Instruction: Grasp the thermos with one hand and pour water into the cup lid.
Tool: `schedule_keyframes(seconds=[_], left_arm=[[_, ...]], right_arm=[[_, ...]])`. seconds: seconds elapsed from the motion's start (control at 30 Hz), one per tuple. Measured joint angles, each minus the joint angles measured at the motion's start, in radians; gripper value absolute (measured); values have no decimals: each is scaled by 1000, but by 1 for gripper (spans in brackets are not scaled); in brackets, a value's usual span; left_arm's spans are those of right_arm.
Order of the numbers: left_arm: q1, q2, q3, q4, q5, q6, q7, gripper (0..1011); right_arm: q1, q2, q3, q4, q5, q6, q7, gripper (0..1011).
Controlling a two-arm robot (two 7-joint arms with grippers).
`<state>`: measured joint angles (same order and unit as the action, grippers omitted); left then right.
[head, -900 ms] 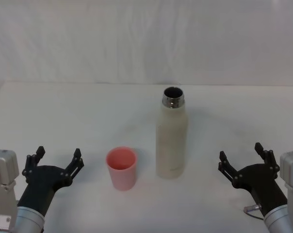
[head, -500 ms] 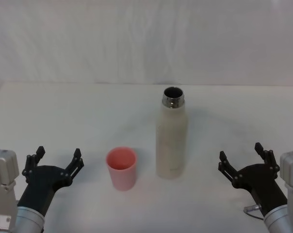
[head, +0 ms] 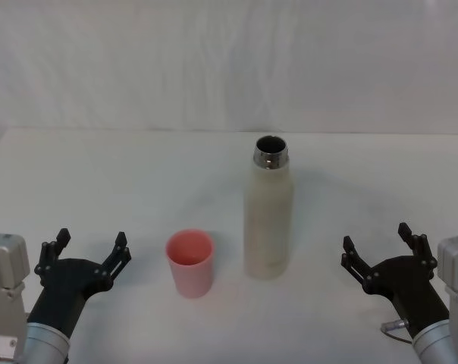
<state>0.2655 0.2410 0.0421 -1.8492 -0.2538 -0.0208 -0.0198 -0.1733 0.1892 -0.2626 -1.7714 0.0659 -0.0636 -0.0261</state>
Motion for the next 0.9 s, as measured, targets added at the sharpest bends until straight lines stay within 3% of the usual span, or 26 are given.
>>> schedule_keyframes(seconds=[0.67, 0.9], left_arm=[[0, 0, 0, 0, 0, 0, 0, 1001], [0, 0, 0, 0, 0, 0, 0, 1001]], right_arm=[[0, 0, 0, 0, 0, 0, 0, 1000], [-15, 2, 28, -41, 2, 15, 36, 1000]])
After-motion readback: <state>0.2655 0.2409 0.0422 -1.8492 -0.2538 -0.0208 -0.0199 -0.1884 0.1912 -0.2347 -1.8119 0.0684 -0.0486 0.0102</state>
